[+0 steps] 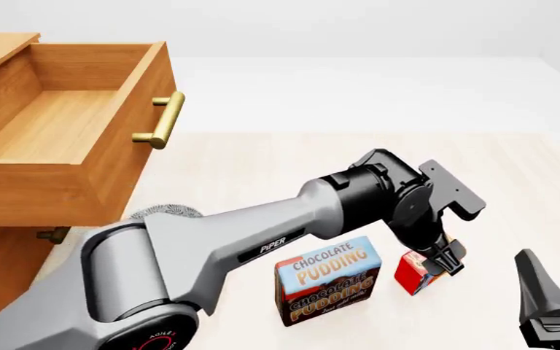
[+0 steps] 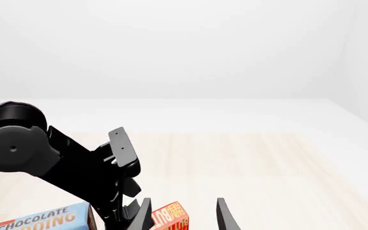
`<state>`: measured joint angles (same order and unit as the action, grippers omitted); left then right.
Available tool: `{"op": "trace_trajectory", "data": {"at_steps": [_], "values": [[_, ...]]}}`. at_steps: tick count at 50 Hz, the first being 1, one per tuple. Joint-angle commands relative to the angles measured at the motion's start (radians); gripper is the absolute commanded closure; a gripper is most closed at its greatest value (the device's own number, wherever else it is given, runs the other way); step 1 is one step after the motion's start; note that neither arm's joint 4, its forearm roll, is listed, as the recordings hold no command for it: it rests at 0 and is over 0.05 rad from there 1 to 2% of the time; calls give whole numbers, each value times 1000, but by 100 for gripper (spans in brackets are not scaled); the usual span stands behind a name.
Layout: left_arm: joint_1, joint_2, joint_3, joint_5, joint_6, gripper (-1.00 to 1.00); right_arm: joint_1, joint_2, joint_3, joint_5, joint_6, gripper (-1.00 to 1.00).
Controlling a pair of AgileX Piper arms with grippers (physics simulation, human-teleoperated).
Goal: Put the butter at the back in the top drawer of the cabinet and close it.
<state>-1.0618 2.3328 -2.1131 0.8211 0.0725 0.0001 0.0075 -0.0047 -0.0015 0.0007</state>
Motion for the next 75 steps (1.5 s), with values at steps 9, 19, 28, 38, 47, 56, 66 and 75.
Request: {"op": "trace_trajectory", "data": {"at_steps": [9,19,28,38,47,56,66,75], "values": [[9,32,-19,2,23,-100,0,0,0,0,0,-100],[5,55,-52,16,26,-100,0,0,0,0,0,-100],[13,75,-92,38,35,-100,0,0,0,0,0,-100],[11,94,-108,41,39,-100,0,0,0,0,0,-100],[5,104,-127,46,38,-100,0,0,0,0,0,-100],[1,114,-145,54,38,-100,0,0,0,0,0,-100],[-1,125,-160,60,39,-100,0,0,0,0,0,-100],[-2,132,-159,55,38,-100,0,0,0,0,0,-100]]}}
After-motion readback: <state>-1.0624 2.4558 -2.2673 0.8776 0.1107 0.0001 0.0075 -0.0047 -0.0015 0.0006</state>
